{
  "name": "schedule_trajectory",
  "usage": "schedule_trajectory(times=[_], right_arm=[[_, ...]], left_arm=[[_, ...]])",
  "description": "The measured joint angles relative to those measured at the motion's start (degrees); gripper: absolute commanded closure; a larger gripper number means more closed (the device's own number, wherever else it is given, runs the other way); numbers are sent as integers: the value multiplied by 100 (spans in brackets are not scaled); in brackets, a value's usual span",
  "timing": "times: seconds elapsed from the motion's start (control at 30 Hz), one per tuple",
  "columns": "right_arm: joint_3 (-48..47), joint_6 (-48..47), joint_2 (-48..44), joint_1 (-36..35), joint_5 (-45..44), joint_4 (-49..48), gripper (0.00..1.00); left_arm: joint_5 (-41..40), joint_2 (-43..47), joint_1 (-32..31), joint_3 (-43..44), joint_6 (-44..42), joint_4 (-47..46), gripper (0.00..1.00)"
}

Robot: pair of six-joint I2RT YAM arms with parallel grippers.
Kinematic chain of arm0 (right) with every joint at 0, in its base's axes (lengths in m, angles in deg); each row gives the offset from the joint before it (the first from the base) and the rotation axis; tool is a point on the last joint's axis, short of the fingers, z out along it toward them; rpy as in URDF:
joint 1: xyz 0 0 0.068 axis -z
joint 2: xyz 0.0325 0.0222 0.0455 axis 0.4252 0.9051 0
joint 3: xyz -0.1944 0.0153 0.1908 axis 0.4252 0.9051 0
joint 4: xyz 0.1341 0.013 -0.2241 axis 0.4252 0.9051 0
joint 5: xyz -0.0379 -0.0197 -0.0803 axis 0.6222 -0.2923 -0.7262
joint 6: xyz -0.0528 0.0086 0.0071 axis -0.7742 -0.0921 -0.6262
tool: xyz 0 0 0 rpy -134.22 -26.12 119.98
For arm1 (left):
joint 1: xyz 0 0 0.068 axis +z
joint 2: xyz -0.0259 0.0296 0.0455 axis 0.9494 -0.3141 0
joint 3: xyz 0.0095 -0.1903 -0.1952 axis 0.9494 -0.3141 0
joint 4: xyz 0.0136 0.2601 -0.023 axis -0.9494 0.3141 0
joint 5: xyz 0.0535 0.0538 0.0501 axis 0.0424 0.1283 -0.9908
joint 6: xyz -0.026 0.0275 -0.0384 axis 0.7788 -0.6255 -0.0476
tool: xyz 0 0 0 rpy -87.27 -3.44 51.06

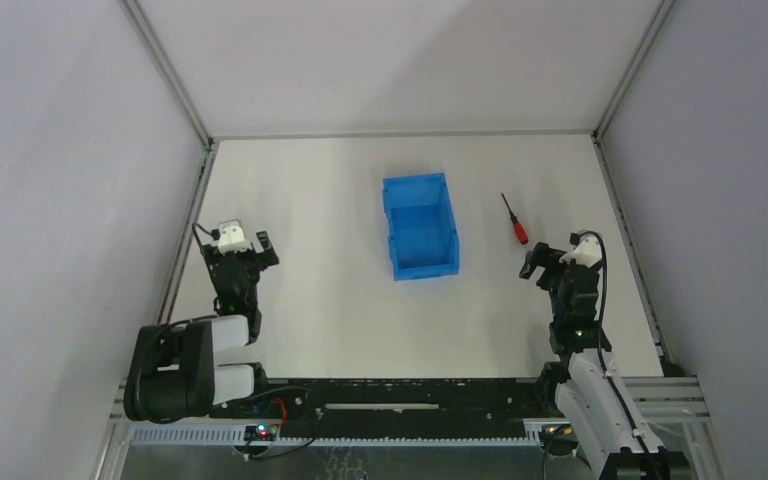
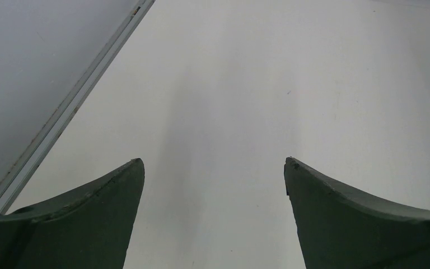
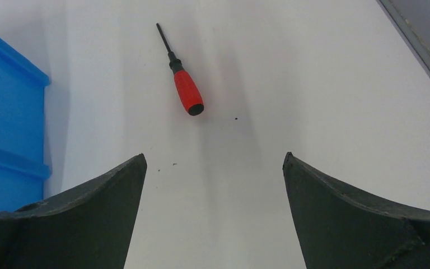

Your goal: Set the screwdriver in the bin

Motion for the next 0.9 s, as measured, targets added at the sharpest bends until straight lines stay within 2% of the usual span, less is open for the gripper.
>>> schedule_trajectory(times=[0.17,0.3,0.43,0.63,0.9], right_arm=[[-201,31,9,0,4,264,0],[-1097,31,428,0,166,883,0],[-2503,-66,1429,0,358,1659,0],[-4660,-348,3799,0,627,2876,0],[-5976,-667,6085,0,815,3698,5]], left_arm=[[0,0,0,0,0,0,0],[0,0,0,0,0,0,0],[0,0,0,0,0,0,0],[0,0,0,0,0,0,0],[0,0,0,0,0,0,0]])
